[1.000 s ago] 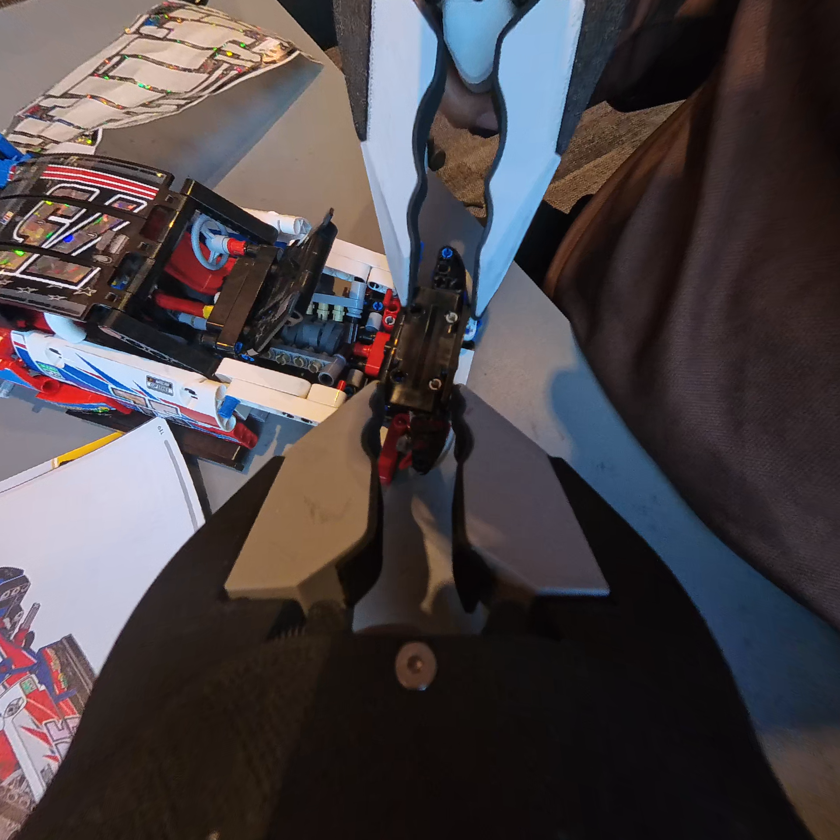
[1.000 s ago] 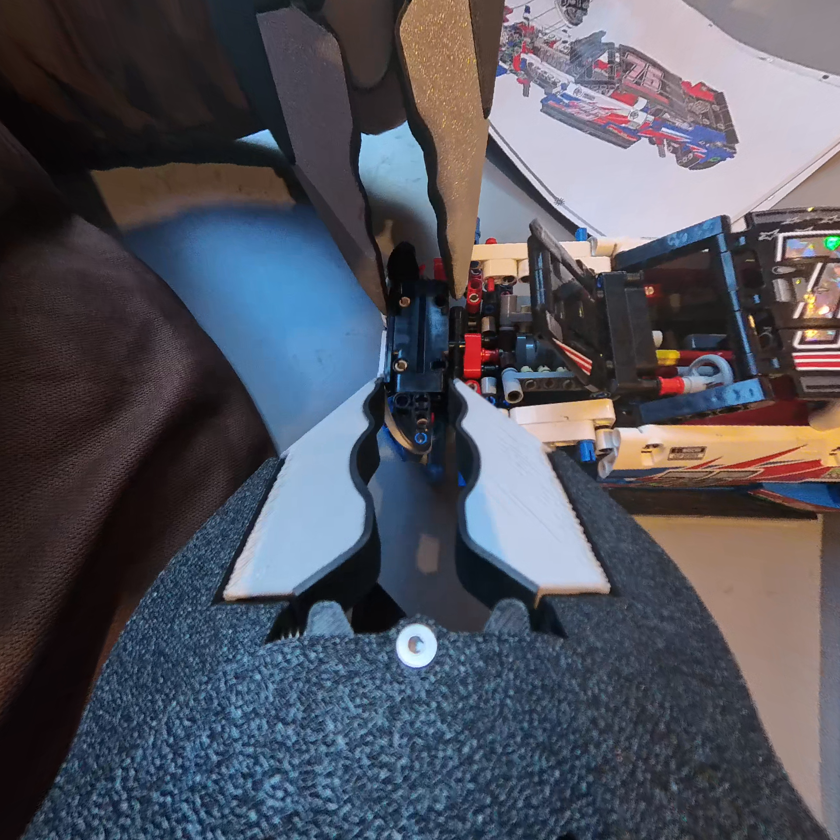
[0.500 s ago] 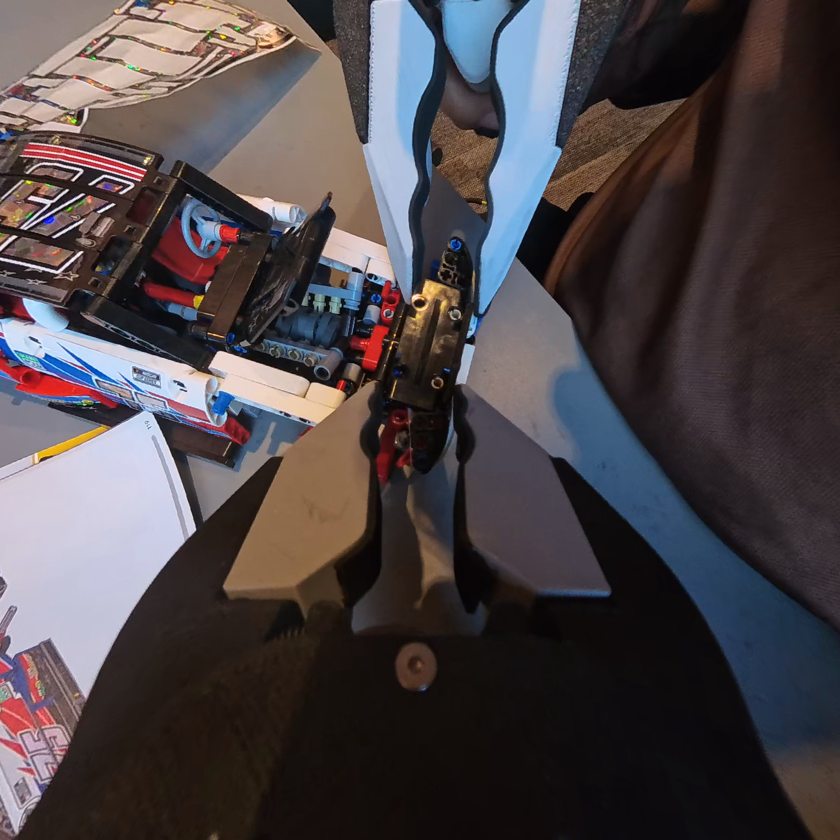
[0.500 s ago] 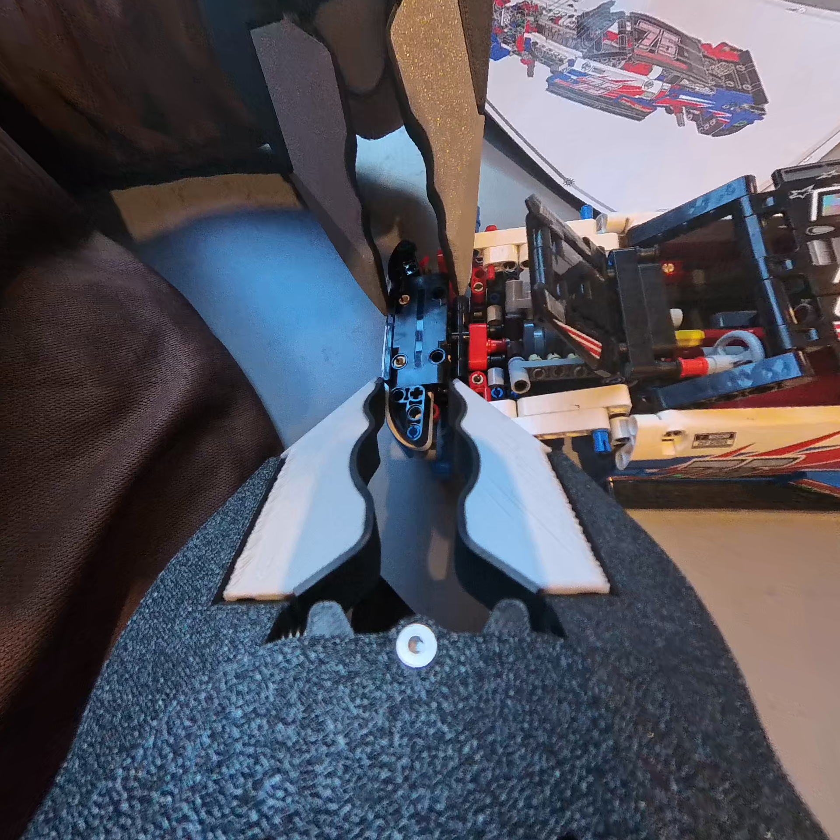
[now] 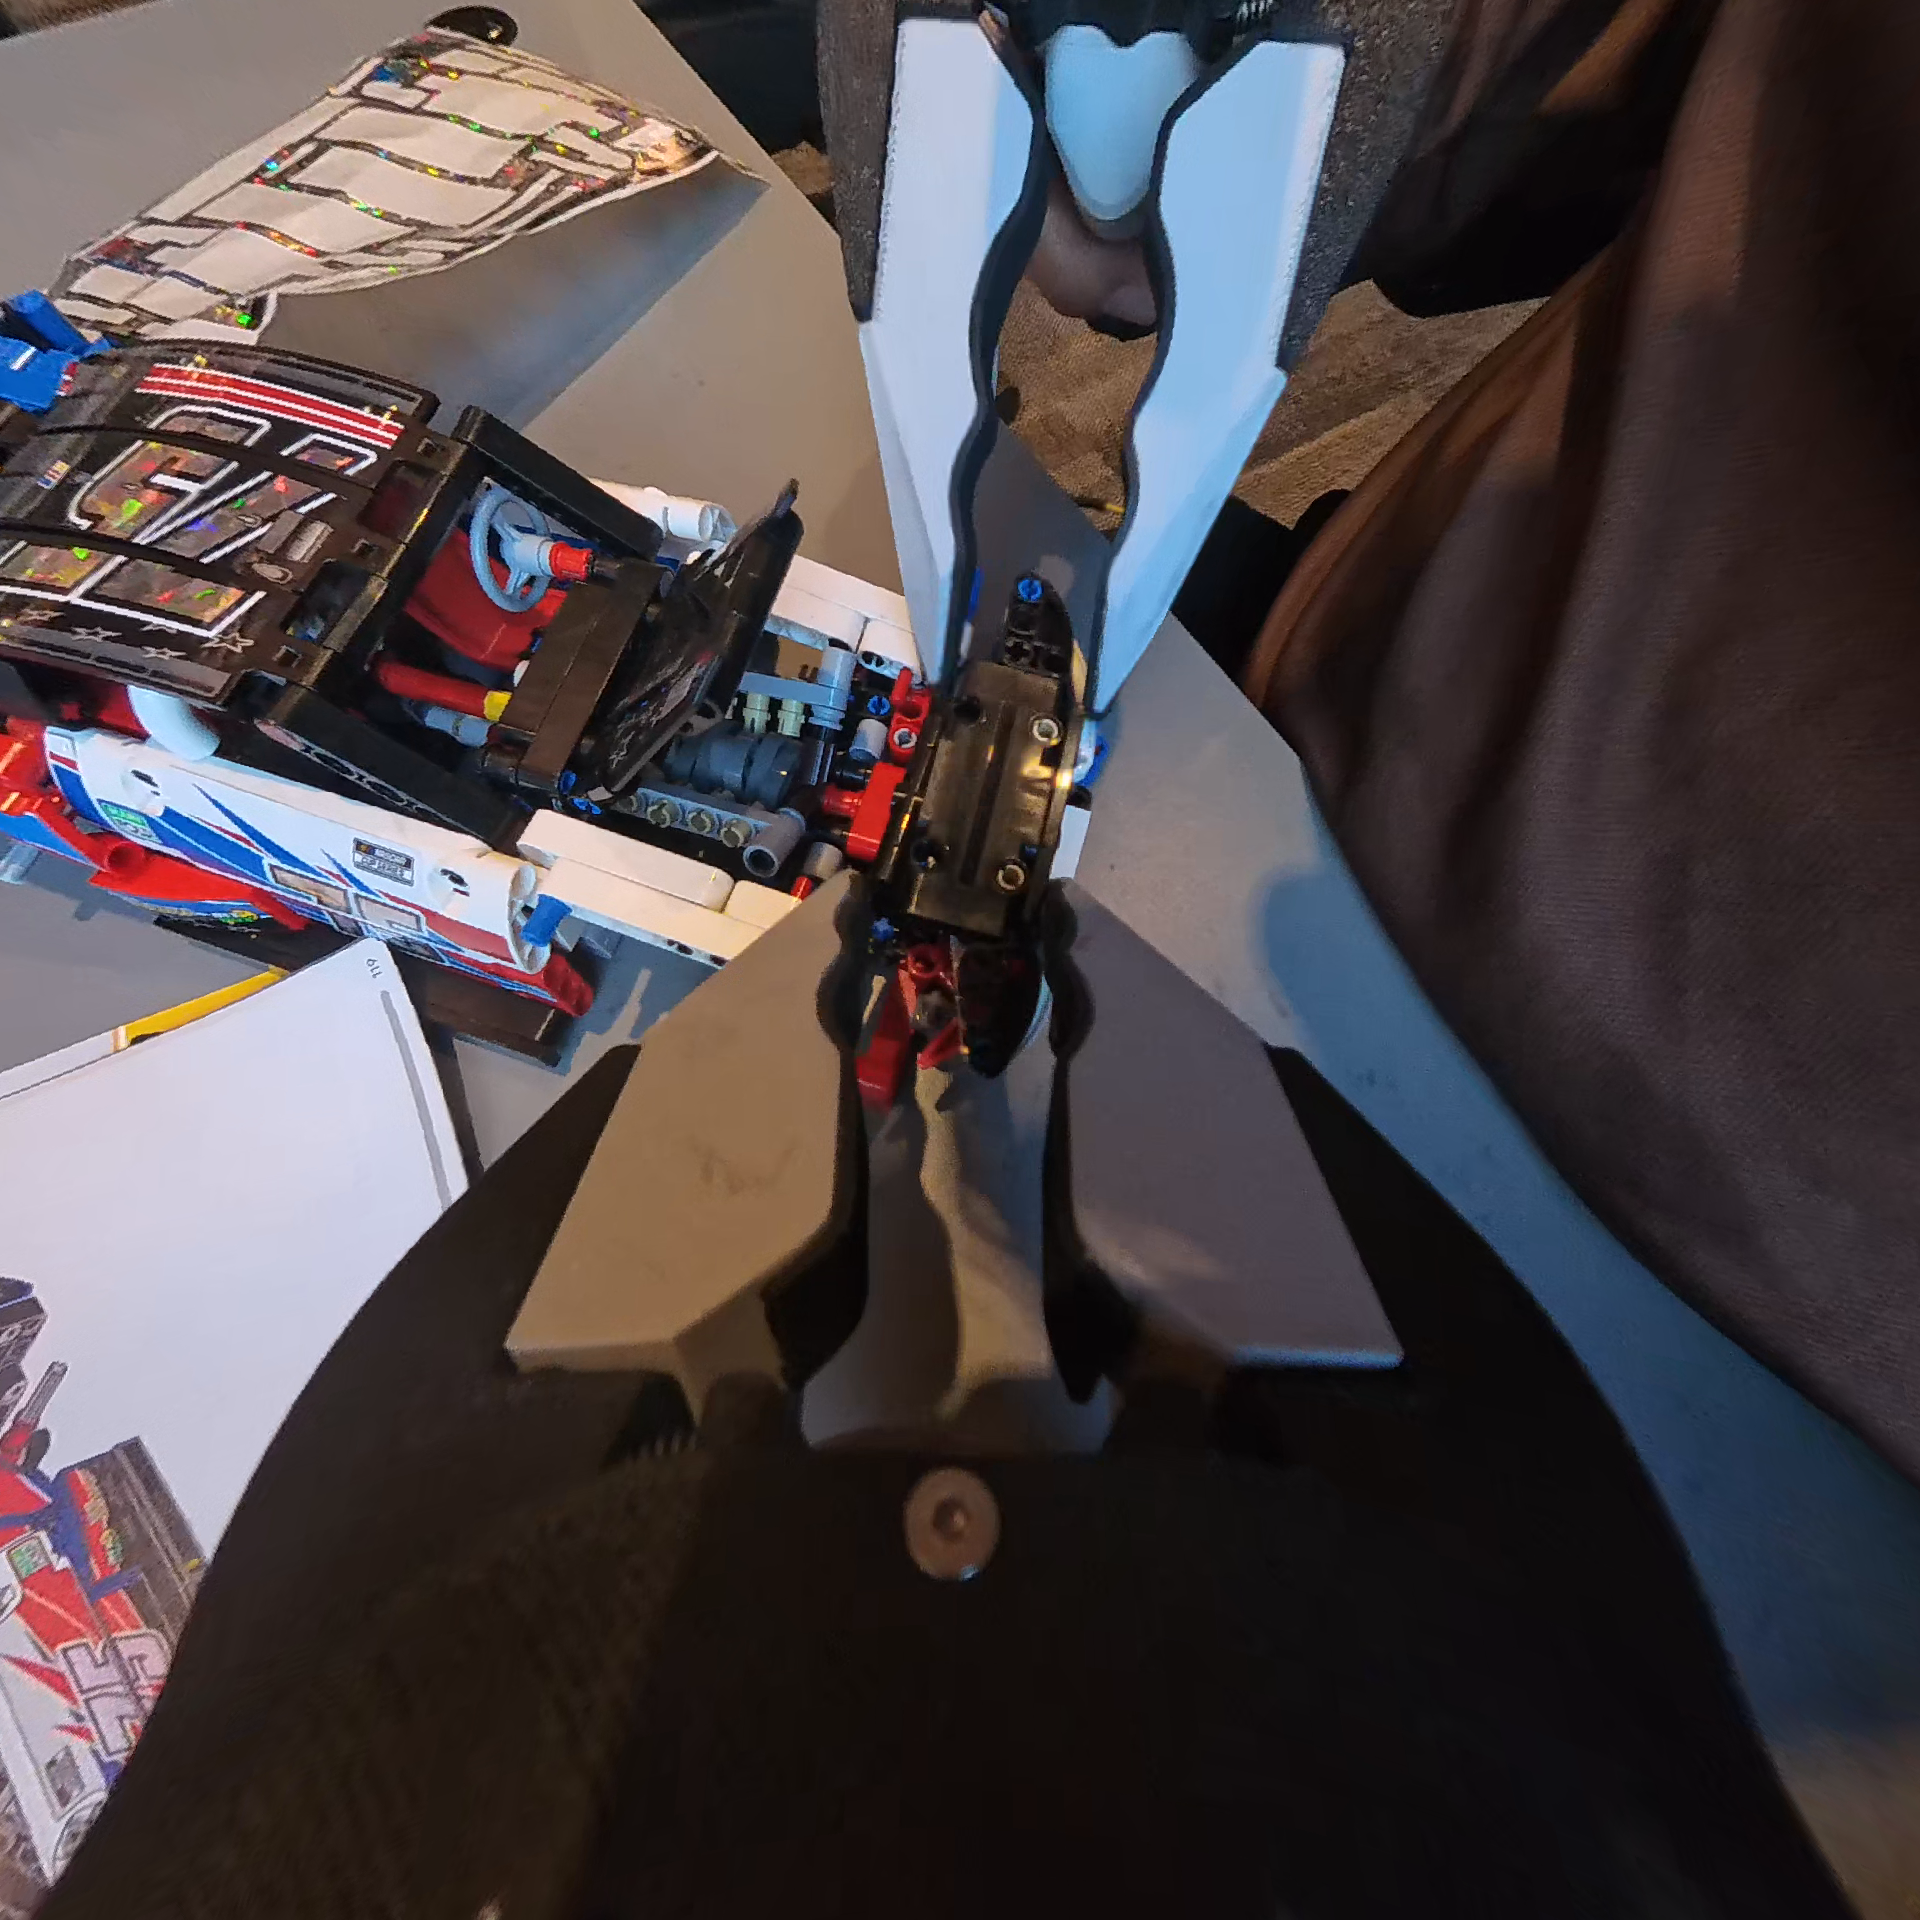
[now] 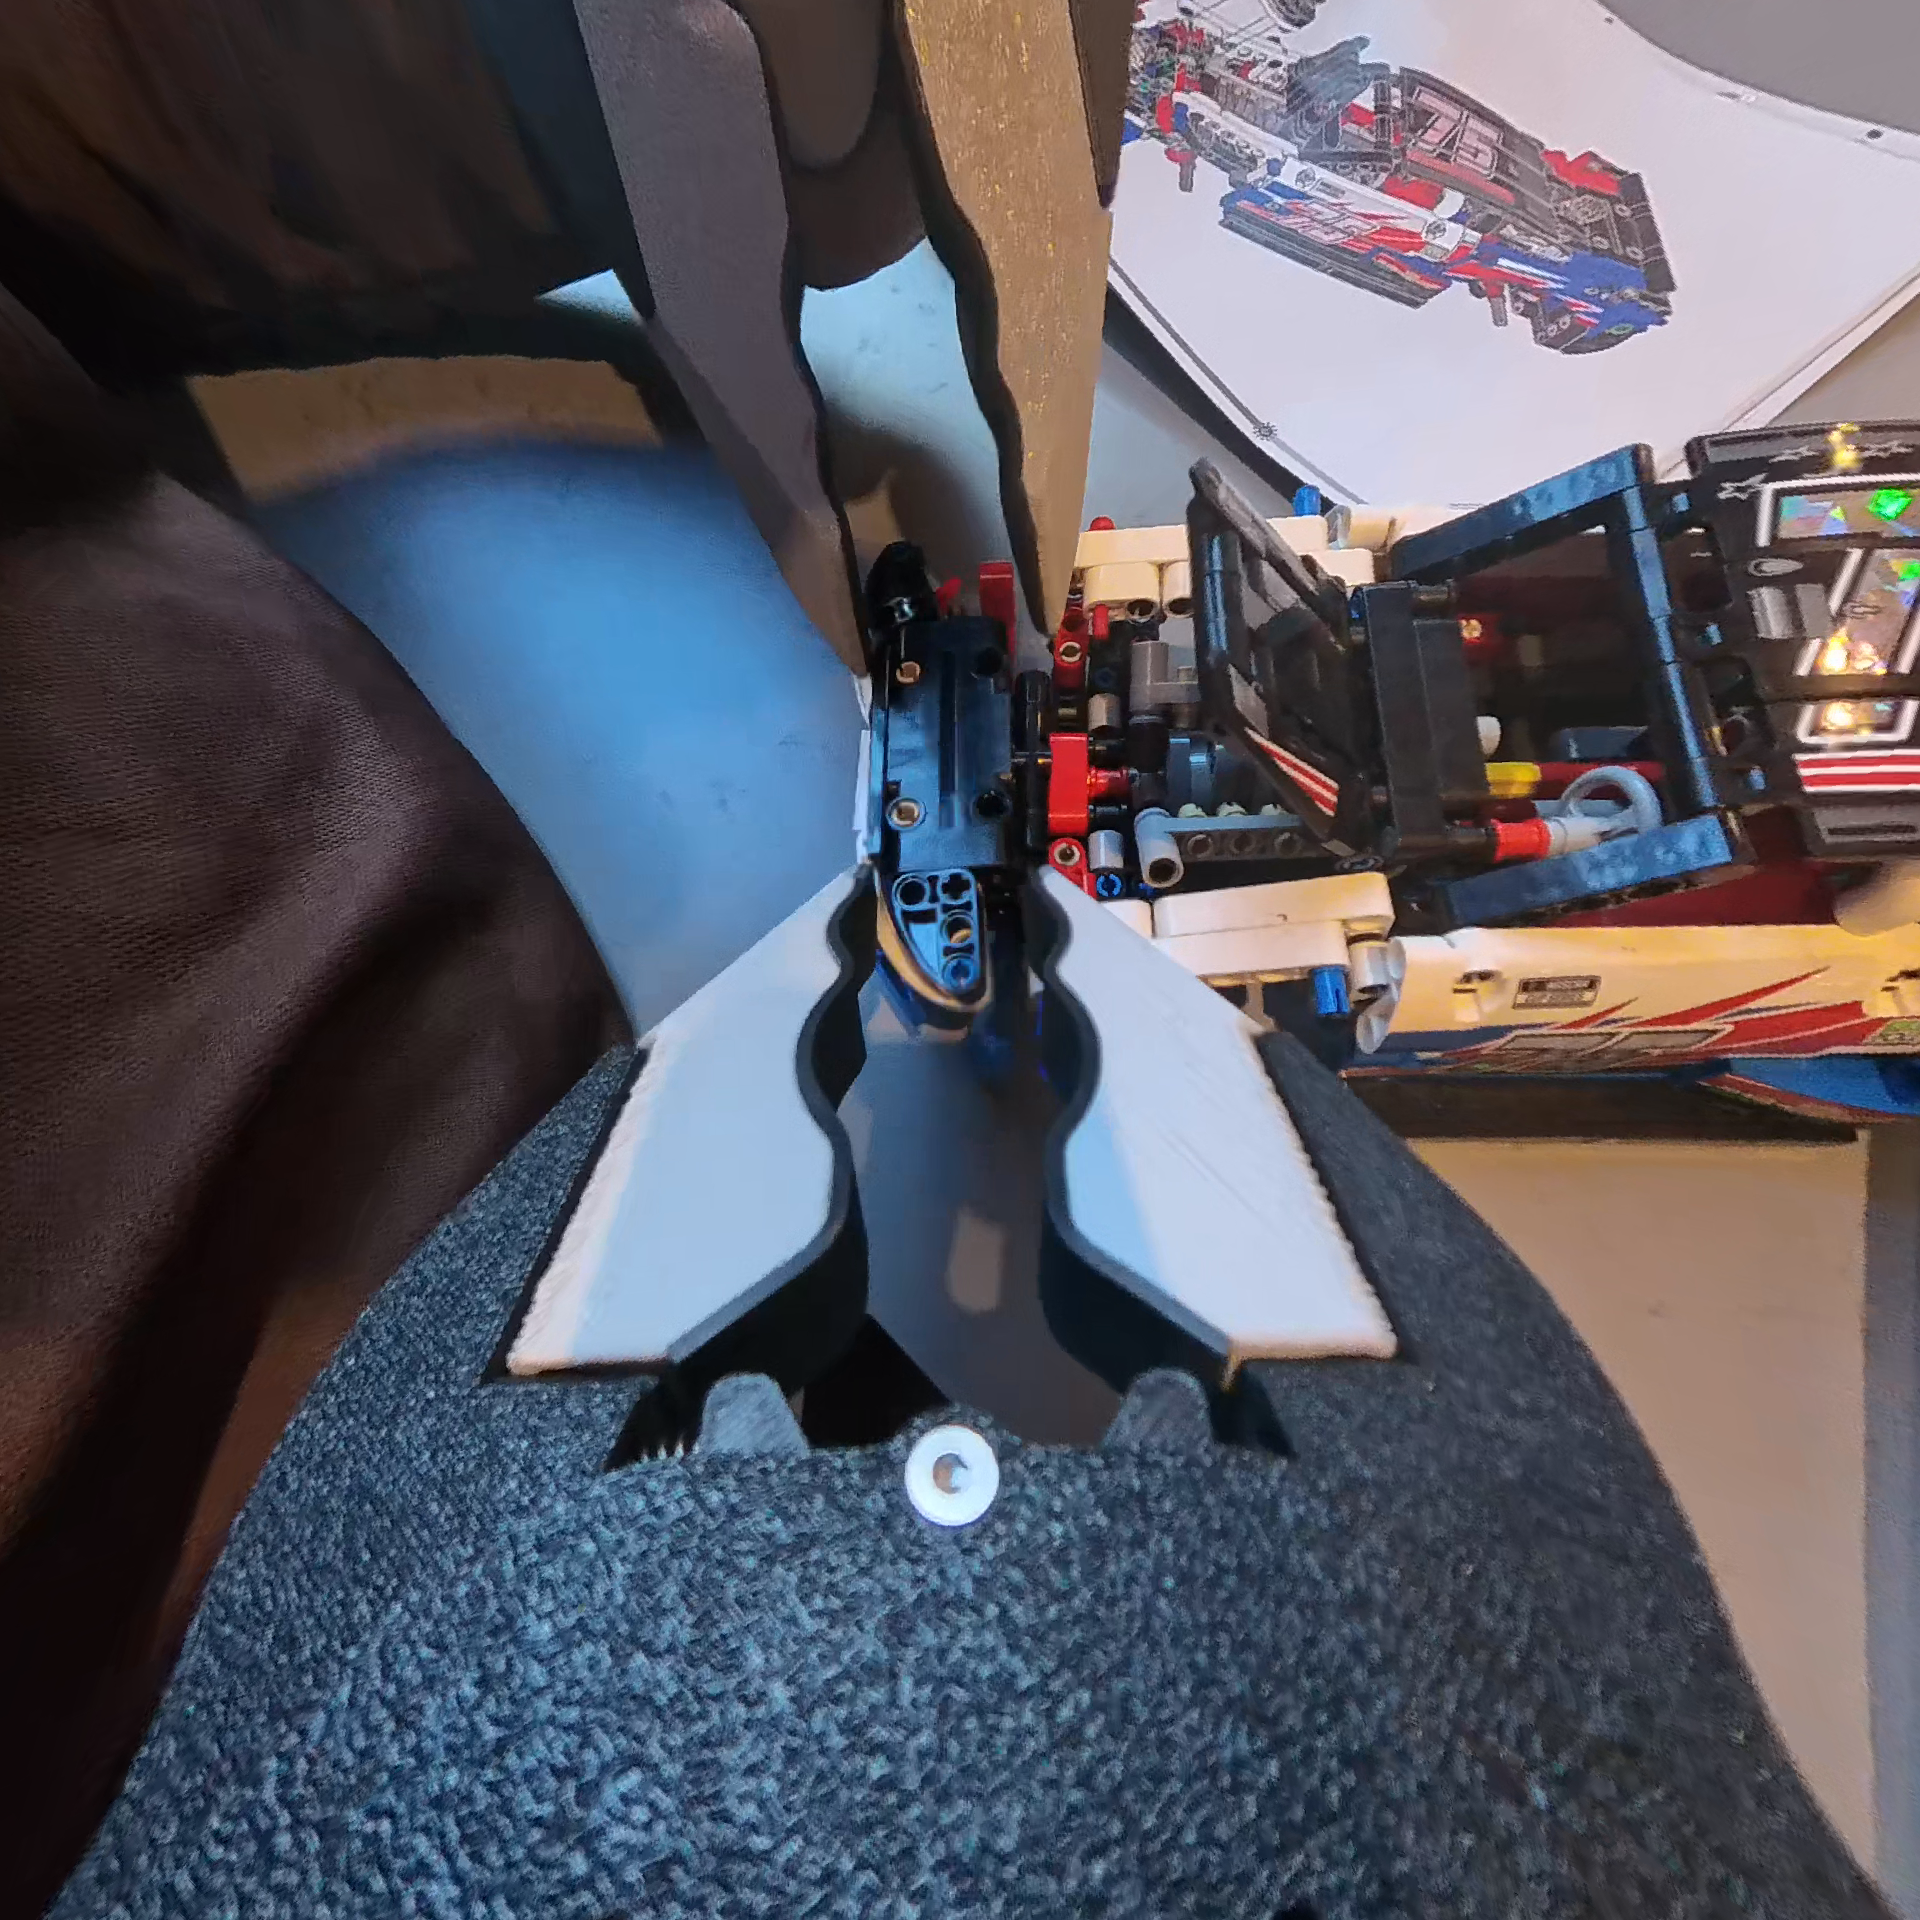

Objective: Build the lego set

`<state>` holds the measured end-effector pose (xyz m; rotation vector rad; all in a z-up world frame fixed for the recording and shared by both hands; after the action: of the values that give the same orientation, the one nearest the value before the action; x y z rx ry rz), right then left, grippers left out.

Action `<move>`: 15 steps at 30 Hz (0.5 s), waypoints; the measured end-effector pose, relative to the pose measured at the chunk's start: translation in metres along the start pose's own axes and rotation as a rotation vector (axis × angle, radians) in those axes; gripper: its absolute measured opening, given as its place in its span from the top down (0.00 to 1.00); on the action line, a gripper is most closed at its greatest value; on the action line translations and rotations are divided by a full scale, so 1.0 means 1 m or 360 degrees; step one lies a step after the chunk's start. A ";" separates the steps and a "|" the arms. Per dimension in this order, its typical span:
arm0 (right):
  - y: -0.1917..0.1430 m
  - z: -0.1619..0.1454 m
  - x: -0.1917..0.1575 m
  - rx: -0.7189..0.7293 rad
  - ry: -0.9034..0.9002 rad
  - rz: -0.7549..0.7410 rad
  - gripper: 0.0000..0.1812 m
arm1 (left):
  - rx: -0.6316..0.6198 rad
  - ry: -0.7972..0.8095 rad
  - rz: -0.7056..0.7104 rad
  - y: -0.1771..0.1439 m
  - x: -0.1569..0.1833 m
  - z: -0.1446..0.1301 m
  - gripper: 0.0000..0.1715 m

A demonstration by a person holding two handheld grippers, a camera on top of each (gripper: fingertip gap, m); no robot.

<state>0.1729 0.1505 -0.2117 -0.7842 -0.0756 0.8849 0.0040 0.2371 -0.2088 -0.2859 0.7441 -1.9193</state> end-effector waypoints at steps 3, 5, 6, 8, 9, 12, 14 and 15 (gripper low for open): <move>-0.005 -0.001 0.002 -0.0001 -0.0012 -0.0025 0.84 | 0.0020 -0.0011 0.0011 -0.002 -0.001 0.000 0.83; -0.007 -0.002 0.001 -0.0003 -0.0019 -0.0037 0.84 | 0.0012 -0.0013 0.0019 -0.004 0.000 0.001 0.82; -0.009 -0.003 0.001 0.0001 -0.0027 -0.0041 0.84 | 0.0008 -0.0006 0.0030 -0.005 0.000 0.002 0.82; -0.012 -0.005 0.000 0.0012 -0.0037 -0.0065 0.84 | 0.0008 0.0009 0.0058 -0.009 0.001 0.005 0.82; -0.014 -0.006 0.000 0.0009 -0.0038 -0.0076 0.84 | 0.0005 0.0016 0.0074 -0.011 0.002 0.007 0.82; -0.020 -0.008 0.000 0.0023 -0.0075 -0.0122 0.83 | -0.0020 0.0043 0.0141 -0.019 0.006 0.013 0.81; -0.024 -0.011 0.000 0.0035 -0.0092 -0.0152 0.83 | -0.0027 0.0048 0.0204 -0.025 0.012 0.018 0.81; -0.026 -0.013 0.001 0.0045 -0.0090 -0.0162 0.83 | -0.0028 0.0044 0.0238 -0.028 0.015 0.020 0.81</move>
<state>0.1952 0.1338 -0.2046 -0.7226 -0.1512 0.8101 -0.0138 0.2245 -0.1783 -0.2087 0.7793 -1.7791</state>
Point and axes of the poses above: each gripper's, where its closed fingertips meet, y out along the fingers, z out of its top, x = y × z across the jaws, the point moved 10 cm from there along -y, back along the fingers, and after that the axes turned 12 degrees about y, right-handed, at the moved point
